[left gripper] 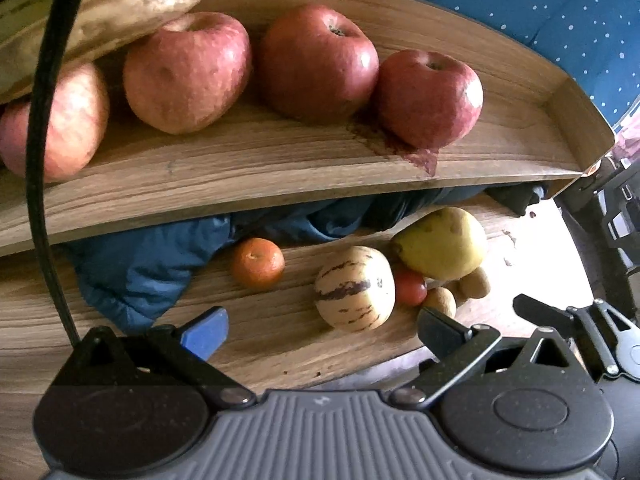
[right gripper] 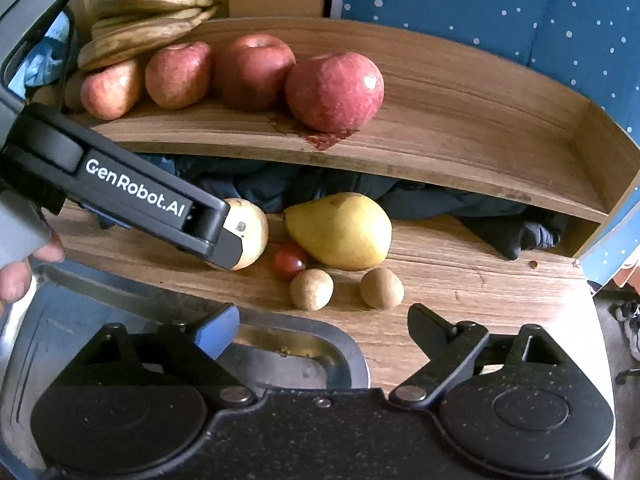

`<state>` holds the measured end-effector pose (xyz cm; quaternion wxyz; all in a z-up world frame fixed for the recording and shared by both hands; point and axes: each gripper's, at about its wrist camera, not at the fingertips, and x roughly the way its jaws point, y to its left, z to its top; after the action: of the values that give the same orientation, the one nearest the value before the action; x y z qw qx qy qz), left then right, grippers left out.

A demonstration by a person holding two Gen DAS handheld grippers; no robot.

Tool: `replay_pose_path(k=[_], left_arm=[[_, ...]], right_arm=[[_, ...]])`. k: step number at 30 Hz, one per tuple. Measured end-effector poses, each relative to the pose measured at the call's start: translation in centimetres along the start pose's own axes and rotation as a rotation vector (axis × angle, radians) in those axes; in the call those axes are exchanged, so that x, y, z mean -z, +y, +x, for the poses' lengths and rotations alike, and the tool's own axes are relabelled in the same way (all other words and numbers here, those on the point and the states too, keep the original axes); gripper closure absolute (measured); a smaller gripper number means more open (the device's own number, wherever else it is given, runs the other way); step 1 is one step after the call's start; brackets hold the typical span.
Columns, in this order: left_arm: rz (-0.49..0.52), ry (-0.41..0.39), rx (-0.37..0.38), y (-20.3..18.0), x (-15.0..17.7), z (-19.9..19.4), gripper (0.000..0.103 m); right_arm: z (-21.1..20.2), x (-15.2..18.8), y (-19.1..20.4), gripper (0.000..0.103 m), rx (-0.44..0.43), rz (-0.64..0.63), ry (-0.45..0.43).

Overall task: Organize fruits
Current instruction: 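Close the left tool on the striped fruit while the right tool grasps a small brown potato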

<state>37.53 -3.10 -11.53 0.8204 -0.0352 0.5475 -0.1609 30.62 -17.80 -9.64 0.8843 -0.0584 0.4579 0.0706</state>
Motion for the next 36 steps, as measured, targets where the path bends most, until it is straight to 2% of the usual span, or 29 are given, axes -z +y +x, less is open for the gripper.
replay_pose_path(k=[5,14,21,30,36], left_arm=[[-0.007,-0.002,0.033,0.2,-0.2,0.4,0.002],[-0.014,0.012,0.051,0.3,-0.5,1.0,0.010],[-0.027,0.003,0.060,0.5,-0.7,1.0,0.021],[-0.034,-0.003,0.077,0.6,-0.8,1.2,0.035],[-0.029,-0.007,0.100,0.5,-0.8,1.2,0.039]], right_arm=[[0.7,-0.3,-0.1,0.021,0.000,0.022,0.015],[1.7,-0.6,-0.4,0.030,-0.039,0.070,0.039],[1.9,-1.0,-0.3,0.044,-0.055,0.071,0.035],[2.6,-1.1,-0.2,0.056,-0.035,0.066,0.050],[3.0,-1.1,-0.2,0.065,-0.041,0.067,0.056]])
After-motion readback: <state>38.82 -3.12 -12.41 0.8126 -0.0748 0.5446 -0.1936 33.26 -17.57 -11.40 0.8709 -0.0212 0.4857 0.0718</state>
